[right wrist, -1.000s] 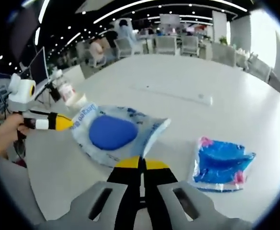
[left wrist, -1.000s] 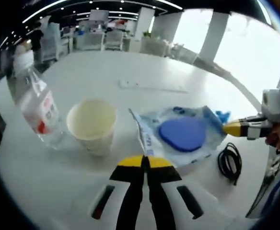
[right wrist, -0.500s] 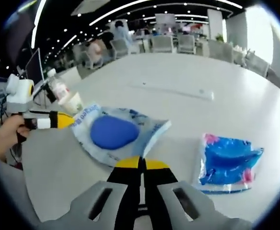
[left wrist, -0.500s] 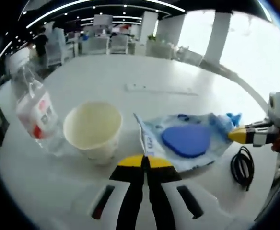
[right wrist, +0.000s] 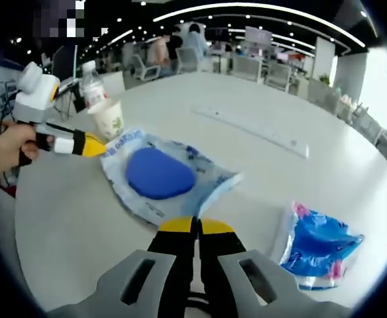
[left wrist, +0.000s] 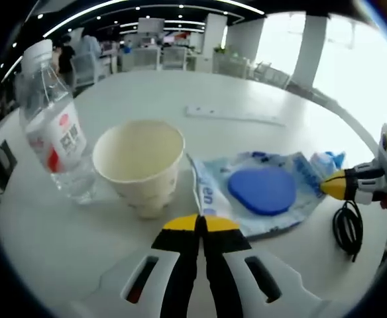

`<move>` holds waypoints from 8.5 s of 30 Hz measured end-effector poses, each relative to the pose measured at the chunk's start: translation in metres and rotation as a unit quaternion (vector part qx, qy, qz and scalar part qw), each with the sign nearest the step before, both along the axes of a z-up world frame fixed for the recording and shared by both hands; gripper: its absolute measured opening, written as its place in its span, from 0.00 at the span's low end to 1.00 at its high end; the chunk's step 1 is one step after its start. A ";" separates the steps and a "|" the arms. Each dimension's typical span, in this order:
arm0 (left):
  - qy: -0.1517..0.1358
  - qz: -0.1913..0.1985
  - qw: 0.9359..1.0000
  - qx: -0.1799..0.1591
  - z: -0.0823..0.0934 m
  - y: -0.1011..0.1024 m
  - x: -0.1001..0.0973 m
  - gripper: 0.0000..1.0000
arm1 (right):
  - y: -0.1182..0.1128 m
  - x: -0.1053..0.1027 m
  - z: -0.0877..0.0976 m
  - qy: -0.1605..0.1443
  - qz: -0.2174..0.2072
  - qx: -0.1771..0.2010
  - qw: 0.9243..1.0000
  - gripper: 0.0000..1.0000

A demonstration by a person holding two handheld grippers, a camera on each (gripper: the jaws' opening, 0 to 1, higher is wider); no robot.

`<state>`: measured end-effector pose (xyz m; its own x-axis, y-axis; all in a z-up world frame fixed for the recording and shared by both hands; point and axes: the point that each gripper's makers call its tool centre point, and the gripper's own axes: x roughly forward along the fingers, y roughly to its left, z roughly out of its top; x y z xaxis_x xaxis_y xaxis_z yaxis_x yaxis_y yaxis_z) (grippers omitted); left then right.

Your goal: Arrange the tabletop items into an orderly group along one side of the table until the central work area is clear of visible clutter.

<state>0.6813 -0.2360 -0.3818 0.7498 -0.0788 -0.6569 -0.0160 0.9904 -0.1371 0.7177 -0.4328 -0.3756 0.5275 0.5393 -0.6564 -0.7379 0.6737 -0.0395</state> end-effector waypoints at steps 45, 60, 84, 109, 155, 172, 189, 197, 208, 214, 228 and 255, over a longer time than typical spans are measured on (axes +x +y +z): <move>-0.115 -0.064 0.991 0.020 0.095 -0.022 -0.061 0.62 | -0.047 0.010 0.068 -0.138 -0.114 0.076 0.981 0.71; -0.138 -0.089 0.986 -0.002 0.109 -0.029 -0.085 1.00 | -0.061 0.030 0.046 -0.149 -0.130 0.074 0.977 0.78; -0.148 -0.087 0.985 -0.024 0.119 -0.008 -0.118 0.98 | -0.075 0.042 0.007 -0.124 -0.180 0.026 0.975 0.33; -0.144 -0.083 0.986 -0.021 0.118 -0.005 -0.123 0.93 | -0.081 0.046 0.027 -0.130 -0.241 0.028 0.961 0.01; -0.145 -0.084 0.985 -0.031 0.124 0.001 -0.135 0.91 | -0.047 0.031 0.016 -0.104 -0.206 0.015 0.973 0.30; -0.147 -0.097 0.984 -0.038 0.126 -0.008 -0.140 0.89 | -0.057 0.006 0.004 -0.058 -0.230 0.000 0.971 0.19; -0.150 -0.096 0.983 -0.033 0.127 -0.003 -0.140 0.89 | -0.046 0.007 0.000 -0.037 -0.235 0.015 0.971 0.24; -0.152 -0.106 0.983 -0.015 0.130 -0.003 -0.140 0.94 | -0.039 0.004 0.027 -0.057 -0.229 0.054 0.970 0.41; -0.149 -0.119 0.982 -0.005 0.132 -0.003 -0.146 0.99 | -0.037 -0.022 0.033 -0.034 -0.223 0.060 0.972 0.53; -0.147 -0.129 0.981 -0.001 0.134 -0.005 -0.150 0.99 | -0.036 -0.038 0.031 -0.024 -0.215 0.054 0.975 0.60; -0.147 -0.147 0.978 0.013 0.137 -0.004 -0.163 0.99 | -0.031 -0.076 0.009 -0.002 -0.195 0.032 0.980 0.69; -0.134 -0.145 0.980 0.034 0.131 0.011 -0.177 0.98 | -0.041 -0.094 -0.025 0.025 -0.196 -0.025 0.980 0.22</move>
